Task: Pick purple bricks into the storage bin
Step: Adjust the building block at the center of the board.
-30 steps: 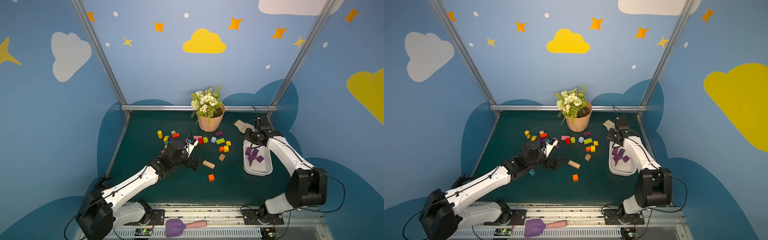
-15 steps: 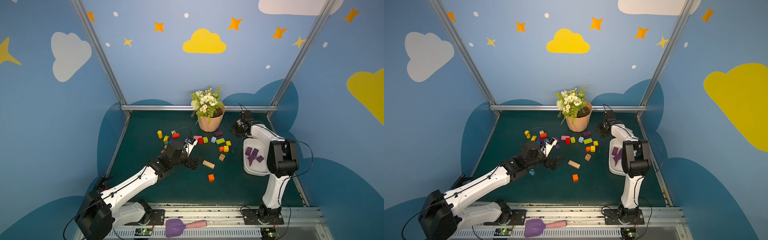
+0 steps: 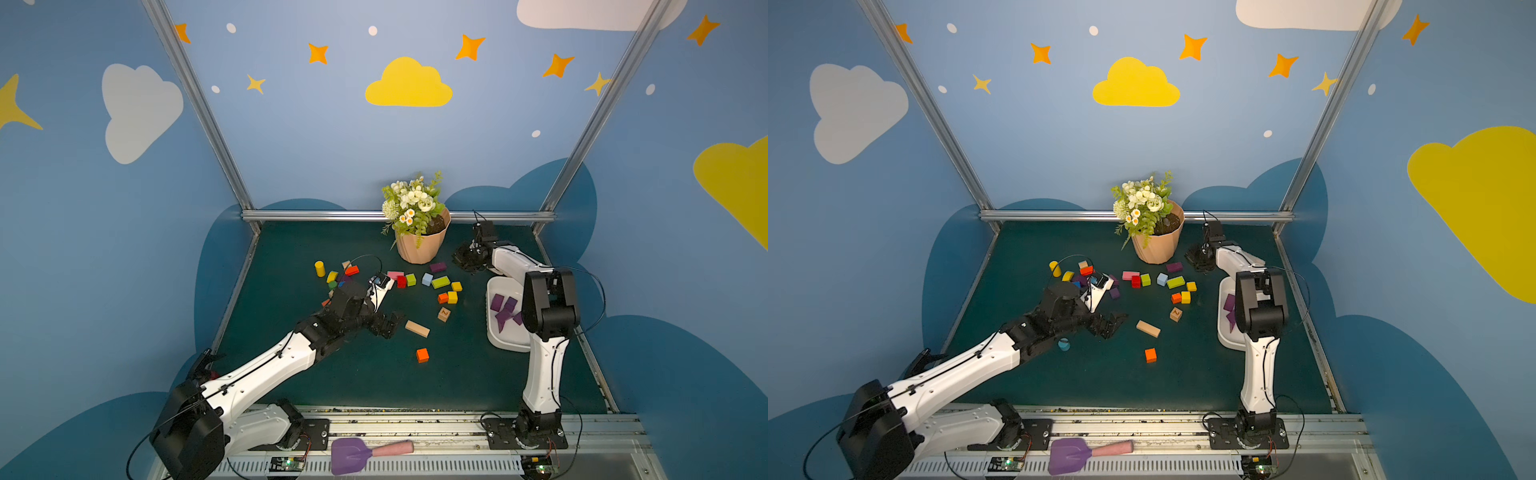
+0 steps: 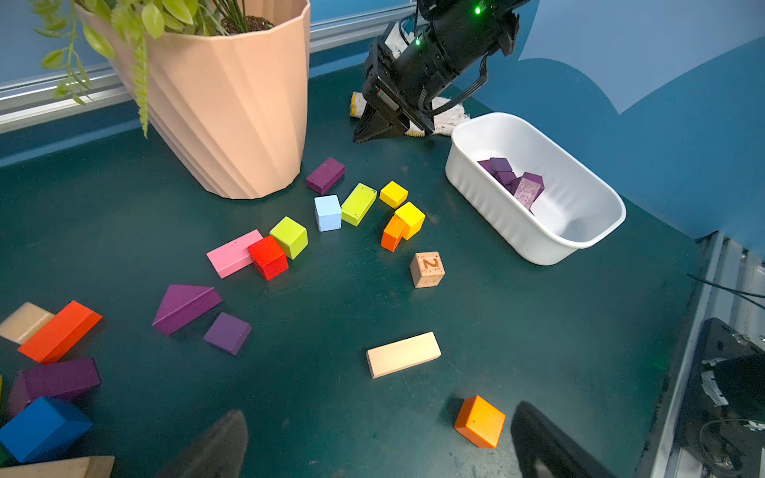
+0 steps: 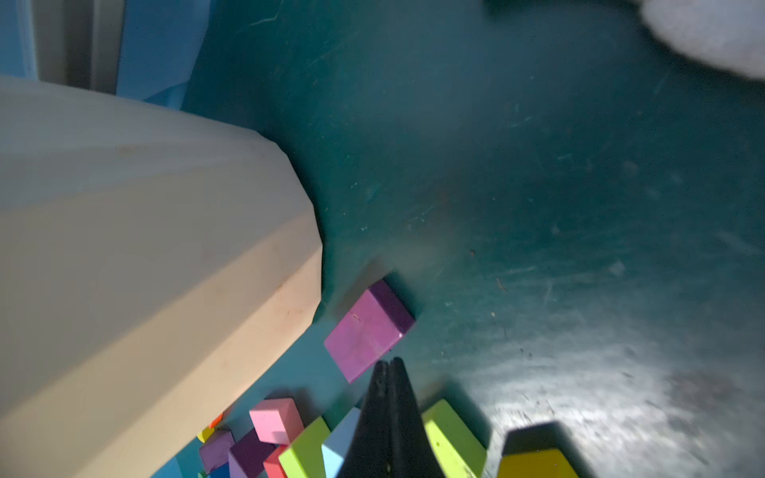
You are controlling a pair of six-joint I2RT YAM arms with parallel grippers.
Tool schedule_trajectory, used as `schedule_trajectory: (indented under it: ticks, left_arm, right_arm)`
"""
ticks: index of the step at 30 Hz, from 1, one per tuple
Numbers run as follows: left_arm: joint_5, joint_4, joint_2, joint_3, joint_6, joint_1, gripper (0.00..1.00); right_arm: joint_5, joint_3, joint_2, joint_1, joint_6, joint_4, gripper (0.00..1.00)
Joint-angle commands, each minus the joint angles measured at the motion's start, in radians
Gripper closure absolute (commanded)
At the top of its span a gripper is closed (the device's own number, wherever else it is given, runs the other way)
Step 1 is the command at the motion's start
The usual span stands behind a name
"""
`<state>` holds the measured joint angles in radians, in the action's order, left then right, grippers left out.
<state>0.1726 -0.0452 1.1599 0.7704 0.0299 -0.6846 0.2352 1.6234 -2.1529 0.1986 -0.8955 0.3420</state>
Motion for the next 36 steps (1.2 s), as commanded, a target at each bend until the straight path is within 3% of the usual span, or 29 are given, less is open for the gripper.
schedule_trajectory:
  ticks: [1, 36]
  left_arm:
    - [-0.016, -0.001, -0.029, 0.01, 0.012, 0.006, 0.0]
    - [-0.007, 0.007, -0.033, 0.005, 0.013, 0.014, 0.0]
  right_arm:
    - [0.02, 0.024, -0.03, 0.004, -0.041, -0.023, 1.0]
    - [0.044, 0.121, -0.174, 0.047, -0.139, -0.105, 1.0]
